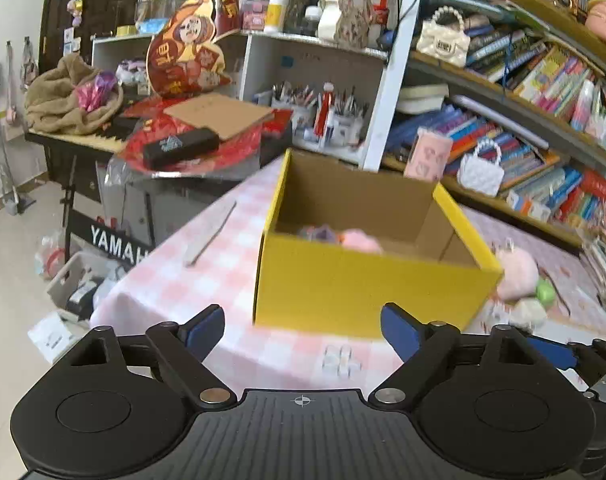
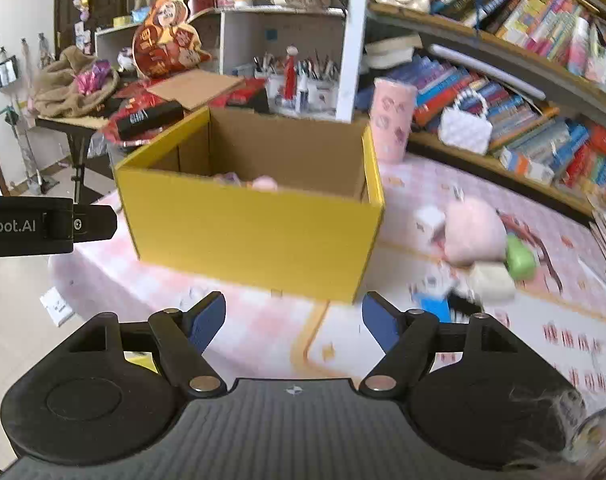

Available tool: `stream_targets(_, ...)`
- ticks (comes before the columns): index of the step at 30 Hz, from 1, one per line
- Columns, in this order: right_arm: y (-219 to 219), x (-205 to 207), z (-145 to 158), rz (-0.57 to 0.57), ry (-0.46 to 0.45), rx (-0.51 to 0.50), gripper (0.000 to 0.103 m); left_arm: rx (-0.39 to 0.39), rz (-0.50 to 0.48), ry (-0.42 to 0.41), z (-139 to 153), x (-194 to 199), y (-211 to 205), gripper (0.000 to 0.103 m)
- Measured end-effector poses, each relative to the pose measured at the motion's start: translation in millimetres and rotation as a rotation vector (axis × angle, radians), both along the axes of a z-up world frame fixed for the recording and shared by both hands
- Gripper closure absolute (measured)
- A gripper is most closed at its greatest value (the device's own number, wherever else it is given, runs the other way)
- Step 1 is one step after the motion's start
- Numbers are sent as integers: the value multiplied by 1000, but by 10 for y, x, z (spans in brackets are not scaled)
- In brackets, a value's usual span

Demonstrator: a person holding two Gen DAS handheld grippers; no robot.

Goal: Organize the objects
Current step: 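Move both tools back toward the blue eraser and binder clip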

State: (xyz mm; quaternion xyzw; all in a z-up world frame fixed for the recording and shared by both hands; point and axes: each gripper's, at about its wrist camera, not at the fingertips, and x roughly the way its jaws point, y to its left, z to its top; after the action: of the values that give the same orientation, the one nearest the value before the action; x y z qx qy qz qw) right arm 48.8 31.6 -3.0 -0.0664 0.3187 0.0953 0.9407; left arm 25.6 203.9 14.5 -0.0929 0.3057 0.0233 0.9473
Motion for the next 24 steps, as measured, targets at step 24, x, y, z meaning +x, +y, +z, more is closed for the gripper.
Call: stream_targets(24,-572,-752,-219,-338,98,-14,17,60,-281,150,-300,-373,-605,6)
